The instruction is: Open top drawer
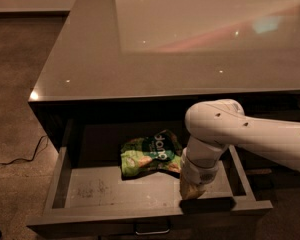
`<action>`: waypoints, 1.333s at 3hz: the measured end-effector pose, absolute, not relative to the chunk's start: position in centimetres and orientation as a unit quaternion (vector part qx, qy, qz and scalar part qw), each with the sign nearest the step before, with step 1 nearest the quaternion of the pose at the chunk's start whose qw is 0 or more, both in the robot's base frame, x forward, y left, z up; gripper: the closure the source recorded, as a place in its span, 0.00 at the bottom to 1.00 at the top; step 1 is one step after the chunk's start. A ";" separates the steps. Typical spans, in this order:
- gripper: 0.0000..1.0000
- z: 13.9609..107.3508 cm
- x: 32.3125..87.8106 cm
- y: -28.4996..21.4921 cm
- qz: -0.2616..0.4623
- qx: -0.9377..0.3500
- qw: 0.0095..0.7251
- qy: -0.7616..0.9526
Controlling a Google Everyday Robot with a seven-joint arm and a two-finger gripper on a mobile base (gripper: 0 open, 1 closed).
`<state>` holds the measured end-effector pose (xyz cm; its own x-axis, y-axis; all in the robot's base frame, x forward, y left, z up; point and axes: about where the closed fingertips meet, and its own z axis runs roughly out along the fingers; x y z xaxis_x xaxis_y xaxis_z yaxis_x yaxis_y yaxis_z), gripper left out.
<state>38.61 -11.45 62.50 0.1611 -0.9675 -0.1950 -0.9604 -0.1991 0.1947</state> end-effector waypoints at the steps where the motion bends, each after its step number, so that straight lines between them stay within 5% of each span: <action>1: 1.00 62.2 37.7 -12.7 -0.144 0.750 0.027 -0.644; 4: 1.00 64.2 34.8 -15.2 -0.122 0.730 0.052 -0.671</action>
Offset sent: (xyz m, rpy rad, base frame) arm -0.0349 -0.0405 0.0068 -0.0814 0.0588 -0.0995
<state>34.80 -15.24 64.21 0.0698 -0.9917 -0.1083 -0.9663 -0.0941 0.2396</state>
